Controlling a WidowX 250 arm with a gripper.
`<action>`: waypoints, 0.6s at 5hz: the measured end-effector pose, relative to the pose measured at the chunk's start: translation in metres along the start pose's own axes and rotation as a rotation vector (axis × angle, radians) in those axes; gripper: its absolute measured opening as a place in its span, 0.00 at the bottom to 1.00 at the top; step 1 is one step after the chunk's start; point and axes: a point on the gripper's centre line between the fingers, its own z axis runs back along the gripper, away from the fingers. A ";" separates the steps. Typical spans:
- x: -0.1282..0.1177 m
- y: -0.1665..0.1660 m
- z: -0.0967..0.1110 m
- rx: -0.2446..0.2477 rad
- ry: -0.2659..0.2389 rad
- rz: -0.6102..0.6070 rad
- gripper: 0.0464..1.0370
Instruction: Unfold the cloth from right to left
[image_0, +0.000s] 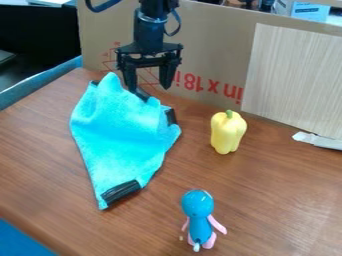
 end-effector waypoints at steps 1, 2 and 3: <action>-0.004 0.000 -0.017 0.030 0.033 -0.002 0.96; -0.004 -0.003 -0.019 0.024 0.027 0.026 0.96; -0.007 -0.014 -0.030 0.040 0.021 0.028 0.91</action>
